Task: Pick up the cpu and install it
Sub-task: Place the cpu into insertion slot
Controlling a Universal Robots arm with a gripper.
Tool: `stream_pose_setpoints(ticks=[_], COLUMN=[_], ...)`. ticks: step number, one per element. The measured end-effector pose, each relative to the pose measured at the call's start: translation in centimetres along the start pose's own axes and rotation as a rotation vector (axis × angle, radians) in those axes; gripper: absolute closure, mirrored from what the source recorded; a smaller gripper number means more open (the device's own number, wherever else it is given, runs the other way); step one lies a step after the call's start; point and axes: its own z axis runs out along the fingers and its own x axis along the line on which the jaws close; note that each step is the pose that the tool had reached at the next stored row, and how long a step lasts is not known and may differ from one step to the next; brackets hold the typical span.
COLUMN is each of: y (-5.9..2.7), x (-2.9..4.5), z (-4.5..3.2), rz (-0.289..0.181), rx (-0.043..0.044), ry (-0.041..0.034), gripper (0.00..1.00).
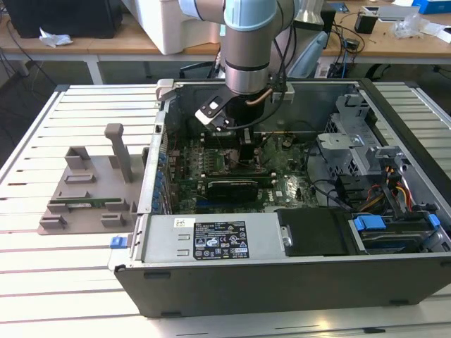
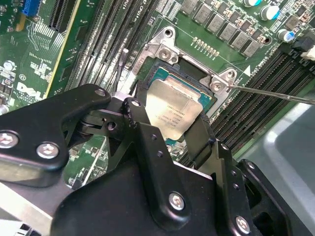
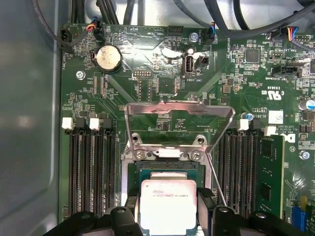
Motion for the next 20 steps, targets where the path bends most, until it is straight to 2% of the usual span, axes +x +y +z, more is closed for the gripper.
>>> stream_pose_setpoints(ticks=[1,3,9,10,11,16,17,18,20], y=[0.06,0.12,0.13,0.13,0.13,0.13,0.14,0.15,0.16], x=[0.00,0.01,0.02,0.02,0.02,0.02,0.01,0.00,0.15], z=[0.15,0.35,0.45,0.45,0.45,0.46,0.29,-0.32,-0.75], rz=[0.000,0.000,0.000,0.000,0.000,0.000,0.000,0.000,0.000], rx=[0.0001,0.0001,0.0000,-0.0001,0.0000,0.0000,-0.0001,0.0000,-0.0001], ry=[-0.0035,-0.0051,-0.0052,-0.0051,-0.0052,-0.0051,-0.0047,-0.0048,-0.0048], gripper=[0.45,0.45,0.45,0.44,0.38,0.38,0.38,0.38,0.38])
